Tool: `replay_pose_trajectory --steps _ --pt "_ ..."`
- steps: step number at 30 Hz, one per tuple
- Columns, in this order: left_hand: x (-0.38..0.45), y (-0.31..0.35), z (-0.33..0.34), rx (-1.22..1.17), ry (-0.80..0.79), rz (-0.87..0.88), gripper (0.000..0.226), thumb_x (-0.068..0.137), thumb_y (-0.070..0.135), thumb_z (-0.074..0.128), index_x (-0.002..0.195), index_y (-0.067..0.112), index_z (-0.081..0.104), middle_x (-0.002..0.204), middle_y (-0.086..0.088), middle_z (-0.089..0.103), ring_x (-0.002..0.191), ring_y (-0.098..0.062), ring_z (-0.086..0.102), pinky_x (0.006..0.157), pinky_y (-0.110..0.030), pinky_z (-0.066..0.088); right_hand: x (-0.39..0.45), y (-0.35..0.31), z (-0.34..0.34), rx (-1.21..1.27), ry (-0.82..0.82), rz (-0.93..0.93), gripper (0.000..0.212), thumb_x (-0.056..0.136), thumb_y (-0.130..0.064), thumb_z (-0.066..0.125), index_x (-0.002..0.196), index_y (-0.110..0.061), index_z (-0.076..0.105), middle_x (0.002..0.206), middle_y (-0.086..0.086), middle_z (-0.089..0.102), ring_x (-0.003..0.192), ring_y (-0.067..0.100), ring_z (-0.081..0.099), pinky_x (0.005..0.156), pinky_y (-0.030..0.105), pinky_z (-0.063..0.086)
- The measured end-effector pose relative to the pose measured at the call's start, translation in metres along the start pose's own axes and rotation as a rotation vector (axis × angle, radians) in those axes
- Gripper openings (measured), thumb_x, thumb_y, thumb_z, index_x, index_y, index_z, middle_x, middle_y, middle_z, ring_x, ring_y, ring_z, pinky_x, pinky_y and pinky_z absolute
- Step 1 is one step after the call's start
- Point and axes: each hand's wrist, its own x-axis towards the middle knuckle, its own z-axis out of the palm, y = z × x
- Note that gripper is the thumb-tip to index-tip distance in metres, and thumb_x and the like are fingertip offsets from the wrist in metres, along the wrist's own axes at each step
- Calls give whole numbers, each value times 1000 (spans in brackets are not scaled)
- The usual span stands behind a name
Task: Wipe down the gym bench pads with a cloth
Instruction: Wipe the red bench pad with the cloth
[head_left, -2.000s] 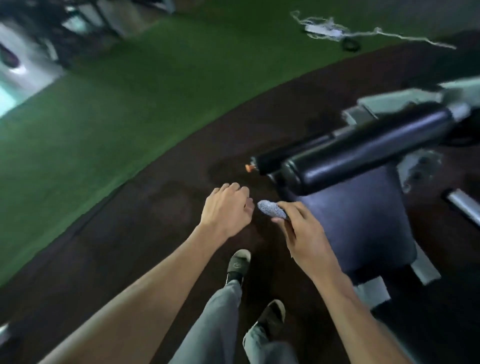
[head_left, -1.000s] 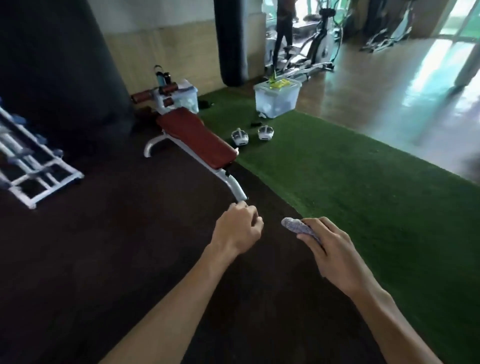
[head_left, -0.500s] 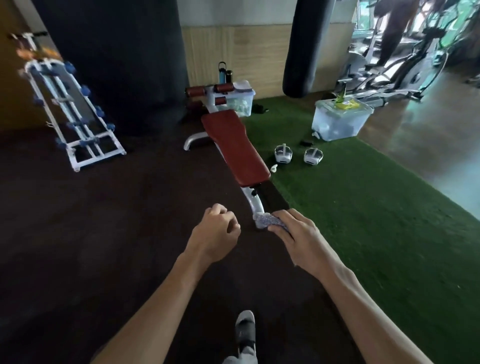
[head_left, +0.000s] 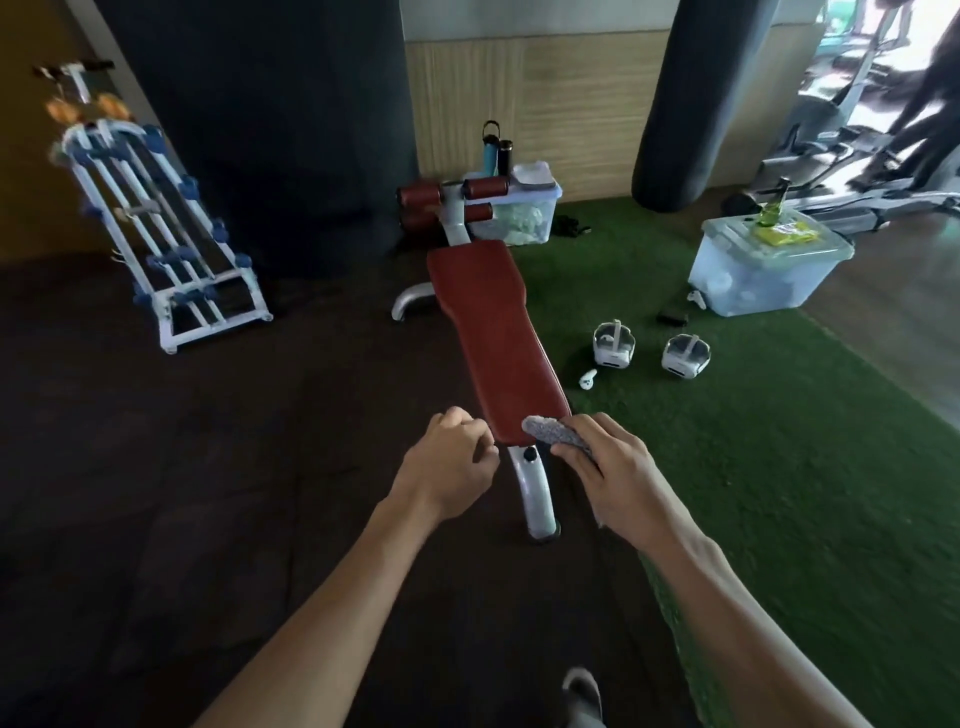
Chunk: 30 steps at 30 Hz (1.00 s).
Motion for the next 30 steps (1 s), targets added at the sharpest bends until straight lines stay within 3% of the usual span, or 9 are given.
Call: replay_pose_trajectory --steps 4,10,14,19,23,30 --pt "106 12 4 3 18 -50 19 98 37 52 103 25 66 121 9 53 118 -12 45 85 -33 40 93 62 -5 12 -40 -40 21 99 -29 63 117 -18 66 97 -11 56 85 9 56 76 24 45" --pt "239 34 7 -15 59 -151 17 98 36 52 101 26 65 119 7 55 117 -16 48 90 -38 47 231 138 -25 26 -109 -116 29 99 -37 58 119 -17 64 97 -17 50 86 5 52 76 18 41" --pt "311 37 -3 -22 77 -218 17 99 35 52 104 26 66 117 6 56 114 -16 49 94 -43 51 313 170 -28 26 -189 -157 31 100 -42 56 120 -19 62 98 -14 51 87 12 55 77 35 50" --pt "408 12 -20 -3 98 -234 21 100 35 52 110 23 67 117 3 56 113 -18 52 95 -44 51 417 197 -12 30 -213 -187 43 98 -48 48 124 -17 62 102 -13 53 90 11 55 78 29 47" --pt "492 -23 -37 26 105 -235 23 101 35 52 113 21 68 116 2 57 111 -17 52 86 -39 52 502 218 18 53 -216 -158 39 98 -45 51 123 -17 63 103 -9 55 92 14 56 79 29 47" --pt "623 -84 -68 19 -27 -228 24 99 31 48 102 18 68 109 0 59 110 -21 55 86 -48 56 637 240 67 71 -197 -80 47 96 -49 48 124 -15 64 105 -6 58 91 15 59 76 28 47"
